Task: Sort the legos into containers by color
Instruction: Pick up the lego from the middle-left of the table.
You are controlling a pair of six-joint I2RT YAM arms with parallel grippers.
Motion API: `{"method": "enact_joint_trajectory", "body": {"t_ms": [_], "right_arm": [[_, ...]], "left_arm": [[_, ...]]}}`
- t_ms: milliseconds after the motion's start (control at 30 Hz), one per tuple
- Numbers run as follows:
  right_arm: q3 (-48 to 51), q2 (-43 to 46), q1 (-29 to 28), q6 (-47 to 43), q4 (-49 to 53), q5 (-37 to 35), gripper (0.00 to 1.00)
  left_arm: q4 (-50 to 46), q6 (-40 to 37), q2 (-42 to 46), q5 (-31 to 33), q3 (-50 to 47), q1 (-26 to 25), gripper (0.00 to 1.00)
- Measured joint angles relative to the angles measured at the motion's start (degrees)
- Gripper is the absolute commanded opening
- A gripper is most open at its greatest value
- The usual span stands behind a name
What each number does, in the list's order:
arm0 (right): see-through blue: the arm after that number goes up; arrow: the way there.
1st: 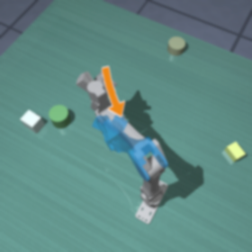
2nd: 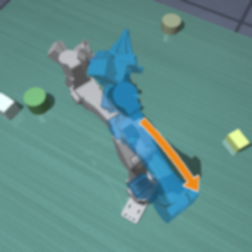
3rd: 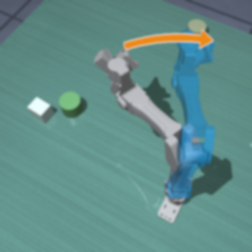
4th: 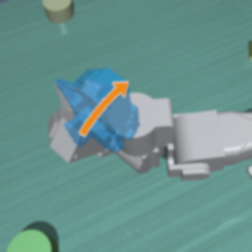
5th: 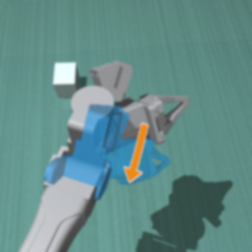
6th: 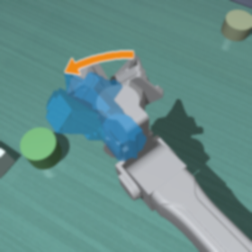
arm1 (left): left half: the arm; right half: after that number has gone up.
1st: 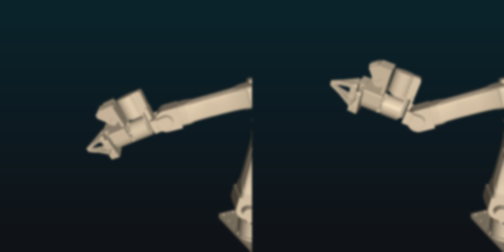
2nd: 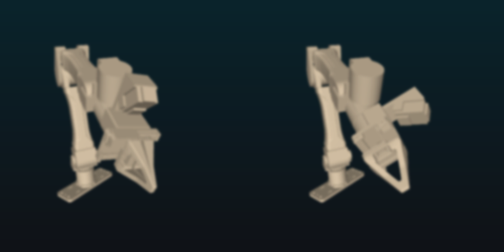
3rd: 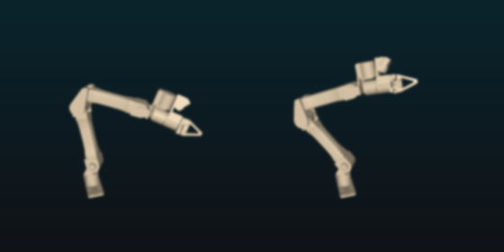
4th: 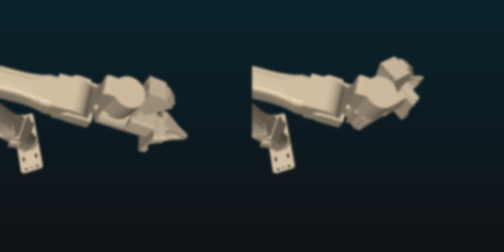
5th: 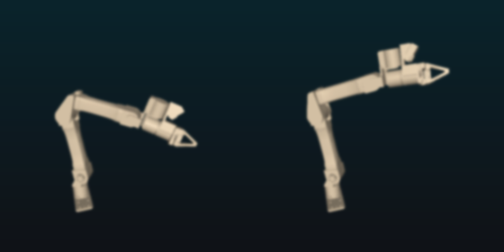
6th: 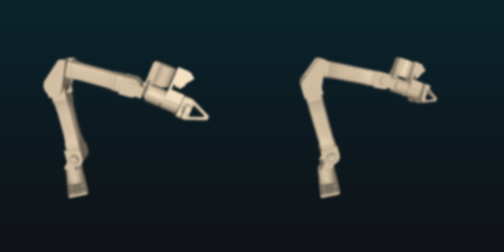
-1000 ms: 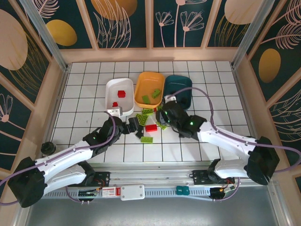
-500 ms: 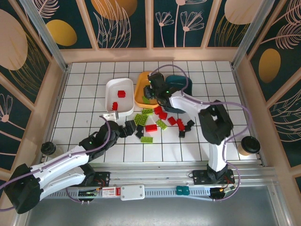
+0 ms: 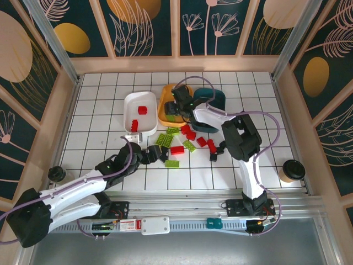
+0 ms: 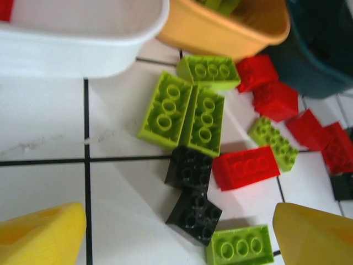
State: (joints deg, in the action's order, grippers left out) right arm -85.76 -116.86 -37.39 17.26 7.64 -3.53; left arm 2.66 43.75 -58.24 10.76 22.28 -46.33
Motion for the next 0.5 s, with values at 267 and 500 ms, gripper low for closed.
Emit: {"method": "enact_joint_trajectory", "body": {"t_ms": [267, 500], "right_arm": [[16.63, 17.44, -0.2, 1.77, -5.25, 1.18, 0.67], [26.1, 25.0, -0.46, 3.04, -6.99, 1.73, 0.67]], "left_arm": [[-1.68, -3.19, -16.09, 0.28, 8.39, -6.14, 0.83], [-2.51, -5.4, -22.69, 3.15, 10.25, -6.21, 0.79]]}}
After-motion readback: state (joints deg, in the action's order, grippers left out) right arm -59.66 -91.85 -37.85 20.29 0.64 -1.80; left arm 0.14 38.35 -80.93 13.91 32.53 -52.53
